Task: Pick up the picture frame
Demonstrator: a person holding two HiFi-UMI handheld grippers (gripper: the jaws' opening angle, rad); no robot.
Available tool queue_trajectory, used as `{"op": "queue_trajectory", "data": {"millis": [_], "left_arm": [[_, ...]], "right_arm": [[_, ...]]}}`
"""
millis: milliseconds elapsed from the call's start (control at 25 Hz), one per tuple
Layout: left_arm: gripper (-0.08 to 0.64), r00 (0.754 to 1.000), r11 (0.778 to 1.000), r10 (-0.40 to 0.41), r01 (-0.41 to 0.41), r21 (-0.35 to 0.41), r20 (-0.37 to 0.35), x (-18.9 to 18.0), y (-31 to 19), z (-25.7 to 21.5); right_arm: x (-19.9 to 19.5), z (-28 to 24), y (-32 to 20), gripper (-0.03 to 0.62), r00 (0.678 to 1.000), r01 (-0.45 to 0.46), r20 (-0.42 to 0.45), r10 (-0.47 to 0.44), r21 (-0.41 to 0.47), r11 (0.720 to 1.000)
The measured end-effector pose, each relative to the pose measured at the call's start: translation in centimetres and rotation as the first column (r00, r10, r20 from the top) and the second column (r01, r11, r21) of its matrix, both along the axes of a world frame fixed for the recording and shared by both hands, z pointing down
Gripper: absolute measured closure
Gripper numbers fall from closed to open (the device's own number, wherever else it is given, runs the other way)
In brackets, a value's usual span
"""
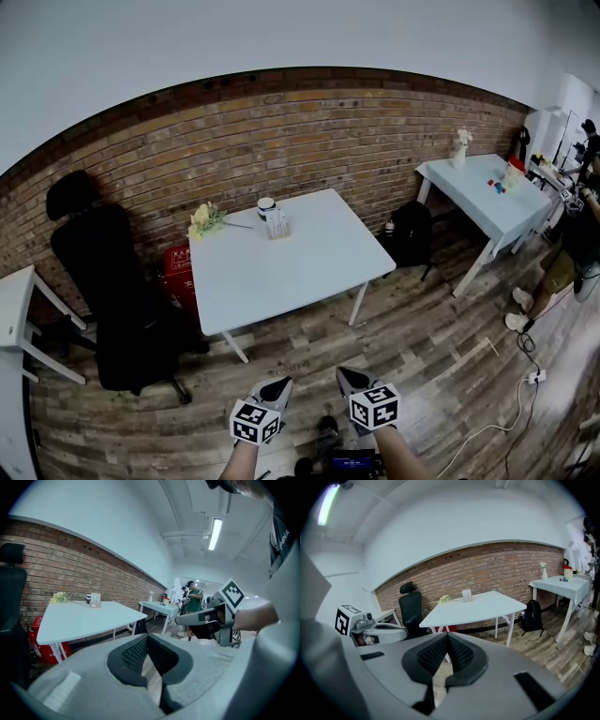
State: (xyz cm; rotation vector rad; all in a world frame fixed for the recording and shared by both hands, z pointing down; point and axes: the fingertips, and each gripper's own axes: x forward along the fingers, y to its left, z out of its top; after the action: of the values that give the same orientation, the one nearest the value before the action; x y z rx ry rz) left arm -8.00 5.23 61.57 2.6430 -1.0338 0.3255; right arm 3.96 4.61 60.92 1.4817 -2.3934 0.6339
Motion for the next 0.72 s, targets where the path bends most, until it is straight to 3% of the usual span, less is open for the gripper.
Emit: {"op": "queue_trajectory", "data": {"millis": [720], "left_arm": [[0.549, 0.997, 0.997, -0.071, 0.070, 0.024, 0.035, 6.1, -15.7, -1.9]], "right_arm": [[5.5, -1.4, -16.7, 0.584, 0.996, 0.081, 0.031, -0.082, 0.018, 0.997]]}}
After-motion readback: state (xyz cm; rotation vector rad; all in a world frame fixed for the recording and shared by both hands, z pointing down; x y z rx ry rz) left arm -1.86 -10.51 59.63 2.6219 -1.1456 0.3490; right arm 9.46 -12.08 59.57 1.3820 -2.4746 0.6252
